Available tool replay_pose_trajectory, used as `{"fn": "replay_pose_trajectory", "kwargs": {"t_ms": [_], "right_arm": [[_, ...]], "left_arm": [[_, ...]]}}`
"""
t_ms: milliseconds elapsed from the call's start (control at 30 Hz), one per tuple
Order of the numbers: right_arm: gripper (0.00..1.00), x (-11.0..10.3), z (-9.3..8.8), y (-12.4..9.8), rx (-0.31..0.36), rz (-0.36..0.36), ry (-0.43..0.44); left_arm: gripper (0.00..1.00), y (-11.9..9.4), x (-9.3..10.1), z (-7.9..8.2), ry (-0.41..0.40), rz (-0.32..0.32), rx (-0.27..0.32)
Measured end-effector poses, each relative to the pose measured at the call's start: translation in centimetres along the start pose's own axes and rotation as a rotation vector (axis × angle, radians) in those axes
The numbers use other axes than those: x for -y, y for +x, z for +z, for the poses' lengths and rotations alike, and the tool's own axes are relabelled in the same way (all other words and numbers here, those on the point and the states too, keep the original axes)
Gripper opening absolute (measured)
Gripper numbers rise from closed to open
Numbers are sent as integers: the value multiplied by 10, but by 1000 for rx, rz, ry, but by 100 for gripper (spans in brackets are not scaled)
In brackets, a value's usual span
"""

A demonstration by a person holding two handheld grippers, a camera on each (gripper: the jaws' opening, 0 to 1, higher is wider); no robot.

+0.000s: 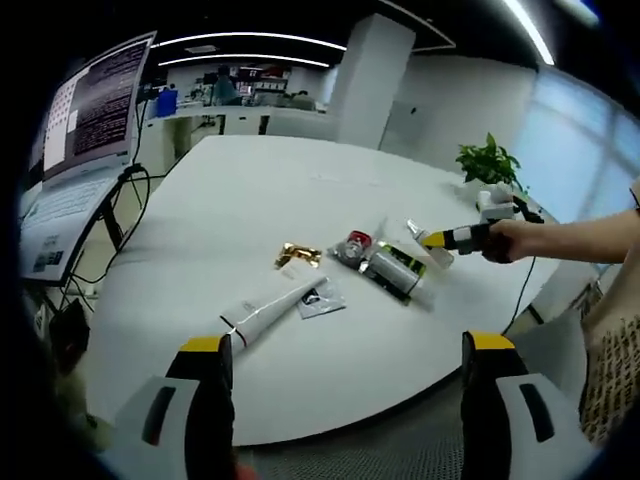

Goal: Arrange the skincare products in the storage area until every visible bottle or jar stands upright without overlapping.

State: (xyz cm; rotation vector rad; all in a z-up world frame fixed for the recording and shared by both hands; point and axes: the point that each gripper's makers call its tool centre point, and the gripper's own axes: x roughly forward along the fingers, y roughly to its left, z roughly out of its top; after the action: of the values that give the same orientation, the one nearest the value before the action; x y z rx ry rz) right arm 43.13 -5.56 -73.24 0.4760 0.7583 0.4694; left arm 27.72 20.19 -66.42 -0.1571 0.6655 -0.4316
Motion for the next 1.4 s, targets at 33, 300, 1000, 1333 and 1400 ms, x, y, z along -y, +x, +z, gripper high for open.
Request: {"fn": "replay_pose_trajectory", "kwargs": {"t_ms": [33,300,1000,1333,1400], "right_arm": [[20,-8,1,-4,25,33,21],[20,-101,1,-54,204,461,184],[20,-198,16,-166,384,976,102],[20,-193,16,-185,385,1029,36],[20,-190,18,-184,401,1015,4]], "left_arm": [[94,1,4,2,-2,-13,3],[94,17,67,35,-24,-214,52],[79,17,243,135,6,-844,112],[22,28,254,143,36,-890,114],[20,30,256,144,44,-893,116]]}}
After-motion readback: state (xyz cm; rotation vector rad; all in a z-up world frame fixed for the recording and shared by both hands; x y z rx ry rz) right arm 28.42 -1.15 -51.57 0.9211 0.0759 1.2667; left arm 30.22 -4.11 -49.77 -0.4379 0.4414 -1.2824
